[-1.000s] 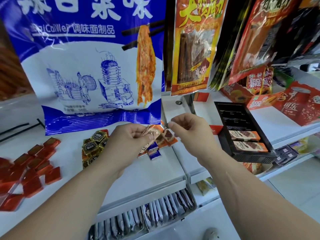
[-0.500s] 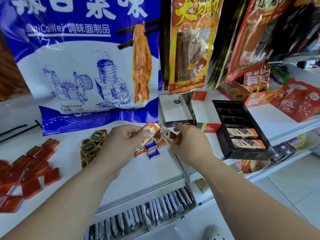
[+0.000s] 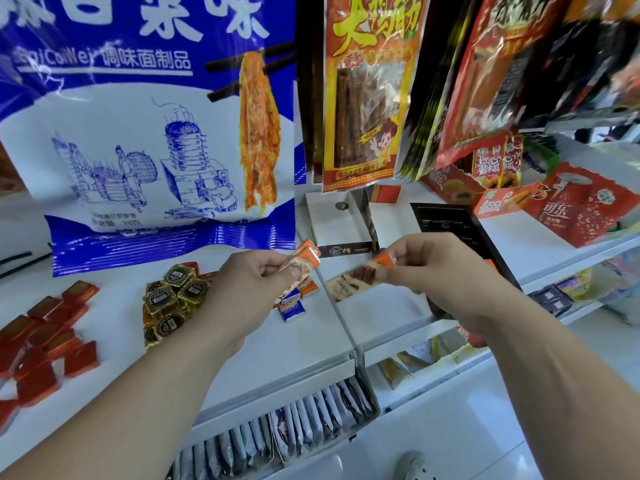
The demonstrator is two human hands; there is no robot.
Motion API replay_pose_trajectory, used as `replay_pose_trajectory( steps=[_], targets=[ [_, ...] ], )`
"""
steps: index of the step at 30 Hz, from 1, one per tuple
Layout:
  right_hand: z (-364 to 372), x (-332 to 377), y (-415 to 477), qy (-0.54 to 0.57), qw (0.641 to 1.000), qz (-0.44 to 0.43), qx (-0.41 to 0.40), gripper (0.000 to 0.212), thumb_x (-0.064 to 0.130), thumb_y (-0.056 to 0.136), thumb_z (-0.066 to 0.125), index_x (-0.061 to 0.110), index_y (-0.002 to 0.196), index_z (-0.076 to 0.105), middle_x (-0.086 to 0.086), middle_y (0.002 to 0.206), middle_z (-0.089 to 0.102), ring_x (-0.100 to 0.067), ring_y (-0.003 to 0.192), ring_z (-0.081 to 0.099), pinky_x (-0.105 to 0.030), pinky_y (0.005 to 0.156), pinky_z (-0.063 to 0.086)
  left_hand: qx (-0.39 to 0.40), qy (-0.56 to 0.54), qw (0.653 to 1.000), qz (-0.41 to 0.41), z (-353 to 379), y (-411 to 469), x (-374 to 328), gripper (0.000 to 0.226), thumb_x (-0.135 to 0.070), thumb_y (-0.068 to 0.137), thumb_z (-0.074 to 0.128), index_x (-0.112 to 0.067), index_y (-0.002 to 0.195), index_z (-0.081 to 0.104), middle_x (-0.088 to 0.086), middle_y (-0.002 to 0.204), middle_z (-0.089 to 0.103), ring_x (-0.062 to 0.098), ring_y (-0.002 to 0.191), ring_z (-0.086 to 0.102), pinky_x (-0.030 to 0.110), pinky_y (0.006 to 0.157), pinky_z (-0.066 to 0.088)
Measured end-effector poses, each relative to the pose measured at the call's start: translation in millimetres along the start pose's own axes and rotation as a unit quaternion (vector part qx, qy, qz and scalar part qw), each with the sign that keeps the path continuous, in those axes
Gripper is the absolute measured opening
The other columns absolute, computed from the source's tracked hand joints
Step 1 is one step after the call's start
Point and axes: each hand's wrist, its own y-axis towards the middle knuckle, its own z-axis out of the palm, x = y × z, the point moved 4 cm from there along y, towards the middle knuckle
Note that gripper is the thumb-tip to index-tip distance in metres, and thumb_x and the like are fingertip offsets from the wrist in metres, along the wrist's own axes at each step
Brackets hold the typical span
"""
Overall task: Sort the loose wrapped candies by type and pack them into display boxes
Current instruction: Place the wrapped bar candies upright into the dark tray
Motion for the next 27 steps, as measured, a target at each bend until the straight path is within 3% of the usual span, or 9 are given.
replay_pose_trajectory(
  steps=[2, 7, 12, 14, 17, 21, 25, 27],
  targets=[
    [5.9, -3.9, -0.5, 0.010, 0.999, 0.010, 0.037, 0.008, 0.016, 0.077, 0.082, 0.014, 0.082, 0.075, -0.015, 0.073, 0.066, -0.016, 0.063, 0.049, -0.028, 0.058, 0.037, 0.033, -0.042, 0.998, -0.021, 9.1, -5.6, -2.5, 0.016, -0.019, 0.089, 0.070, -0.018, 0.104, 0.073, -0.002, 0.091, 0.077, 0.008, 0.081, 0.072, 0.020, 0.064, 0.052],
    [16.3, -12.0, 5.3, 0.094, 0.995, 0.020, 0.025, 0.023, 0.004, 0.076, 0.081, -0.001, 0.094, 0.067, -0.014, 0.076, 0.070, -0.015, 0.065, 0.064, -0.026, 0.059, 0.049, 0.099, -0.092, 0.990, -0.036, 32.1, -20.1, -8.9, 0.011, -0.019, 0.084, 0.072, -0.015, 0.094, 0.076, 0.006, 0.084, 0.076, 0.013, 0.069, 0.064, 0.026, 0.062, 0.045],
    [11.3, -18.1, 4.6, 0.150, 0.988, 0.025, 0.030, 0.011, 0.004, 0.082, 0.076, 0.006, 0.087, 0.066, -0.018, 0.089, 0.072, -0.022, 0.072, 0.068, -0.030, 0.063, 0.052, 0.105, -0.125, 0.986, -0.036, 41.6, -29.5, -20.1, 0.021, -0.026, 0.075, 0.075, -0.016, 0.094, 0.078, 0.007, 0.087, 0.076, 0.016, 0.073, 0.062, 0.030, 0.065, 0.043],
    [8.7, -20.2, 4.9, 0.180, 0.982, 0.040, 0.035, 0.012, 0.001, 0.083, 0.072, 0.008, 0.082, 0.063, -0.024, 0.092, 0.071, -0.025, 0.073, 0.069, -0.029, 0.059, 0.050, 0.105, -0.136, 0.985, -0.031, 44.7, -36.1, -24.5, 0.011, -0.016, 0.085, 0.068, -0.015, 0.090, 0.078, 0.010, 0.087, 0.076, 0.017, 0.073, 0.061, 0.032, 0.066, 0.043],
    [3.4, -22.5, 4.7, 0.211, 0.976, 0.043, 0.034, 0.017, -0.002, 0.083, 0.070, 0.010, 0.078, 0.060, -0.029, 0.090, 0.069, -0.025, 0.070, 0.068, -0.027, 0.055, 0.048, 0.091, -0.193, 0.975, -0.056, 49.7, -46.4, -25.8, 0.019, -0.004, 0.092, 0.057, -0.008, 0.090, 0.076, 0.015, 0.088, 0.075, 0.023, 0.077, 0.061, 0.040, 0.070, 0.045],
    [-3.6, -28.6, 3.7, 0.249, 0.967, 0.046, 0.032, 0.016, -0.002, 0.083, 0.070, 0.010, 0.084, 0.058, -0.021, 0.086, 0.069, -0.023, 0.069, 0.068, -0.024, 0.055, 0.048, 0.124, -0.140, 0.982, -0.029, 57.5, -49.1, -36.8, 0.025, -0.009, 0.095, 0.055, -0.014, 0.089, 0.079, 0.013, 0.093, 0.076, 0.022, 0.081, 0.061, 0.038, 0.073, 0.045],
    [-18.3, -36.9, 2.3, 0.306, 0.950, 0.059, 0.005, 0.031, -0.001, 0.084, 0.068, 0.010, 0.112, 0.060, -0.017, 0.088, 0.072, -0.023, 0.071, 0.067, -0.026, 0.056, 0.047, 0.127, -0.090, 0.988, -0.002, 74.0, -38.7, -50.6, 0.016, -0.013, 0.091, 0.063, -0.015, 0.095, 0.078, 0.012, 0.093, 0.076, 0.020, 0.079, 0.061, 0.030, 0.065, 0.045],
    [-27.8, -39.9, 0.6, 0.303, 0.952, 0.050, 0.004, 0.029, 0.005, 0.087, 0.066, 0.012, 0.115, 0.065, -0.015, 0.090, 0.072, -0.021, 0.074, 0.064, -0.029, 0.062, 0.045, 0.133, -0.079, 0.988, 0.008, 89.0, -32.7, -58.3, 0.013, -0.016, 0.088, 0.068, -0.014, 0.097, 0.077, 0.013, 0.091, 0.076, 0.023, 0.079, 0.062, 0.029, 0.062, 0.043]
  ],
)
